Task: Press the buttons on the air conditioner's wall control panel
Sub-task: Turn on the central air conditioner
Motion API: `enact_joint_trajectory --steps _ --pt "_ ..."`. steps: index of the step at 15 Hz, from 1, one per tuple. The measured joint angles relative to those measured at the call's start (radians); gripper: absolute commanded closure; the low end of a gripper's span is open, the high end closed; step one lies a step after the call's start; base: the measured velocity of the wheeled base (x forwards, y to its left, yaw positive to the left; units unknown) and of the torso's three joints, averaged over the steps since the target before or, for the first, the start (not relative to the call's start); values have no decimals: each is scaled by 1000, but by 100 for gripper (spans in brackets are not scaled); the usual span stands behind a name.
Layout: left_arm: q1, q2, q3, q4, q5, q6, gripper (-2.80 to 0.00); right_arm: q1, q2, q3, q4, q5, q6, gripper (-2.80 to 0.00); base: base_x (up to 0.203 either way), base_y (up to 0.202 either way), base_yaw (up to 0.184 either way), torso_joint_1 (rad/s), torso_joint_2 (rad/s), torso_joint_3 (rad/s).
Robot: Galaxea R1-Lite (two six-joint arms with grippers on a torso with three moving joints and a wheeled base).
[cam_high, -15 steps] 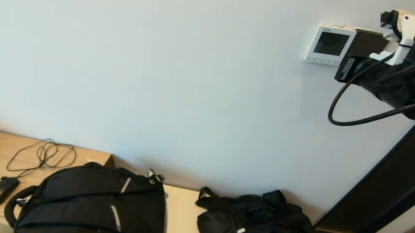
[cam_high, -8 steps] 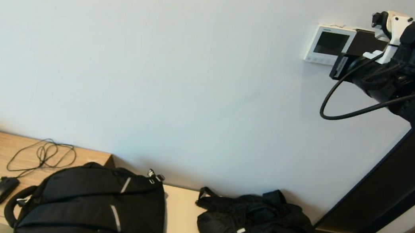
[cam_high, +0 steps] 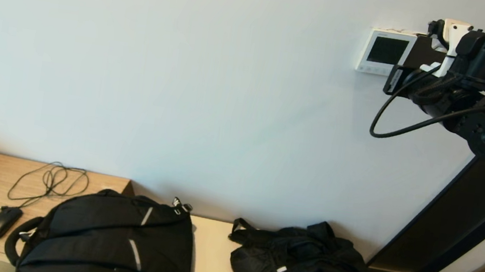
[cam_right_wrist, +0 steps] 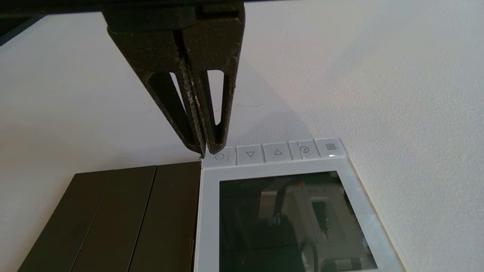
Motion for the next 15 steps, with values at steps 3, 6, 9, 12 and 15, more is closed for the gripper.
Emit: enact_joint_trajectory --steps 3,6,9,12,15 --pt "0 0 0 0 0 0 0 -12 14 -3 0 0 -2 0 0 0 0 0 0 0" --pt "0 0 0 0 0 0 0 -14 32 -20 -2 -1 -2 0 0 0 0 0 0 0" --pt "0 0 0 -1 0 0 0 -14 51 -44 -1 -1 -1 0 0 0 0 0 0 0" --pt "0 0 0 -1 1 0 0 -13 74 -70 0 -2 -1 0 0 0 0 0 0 0" --pt "0 0 0 -1 0 0 0 -12 91 -86 0 -2 -1 0 0 0 0 0 0 0"
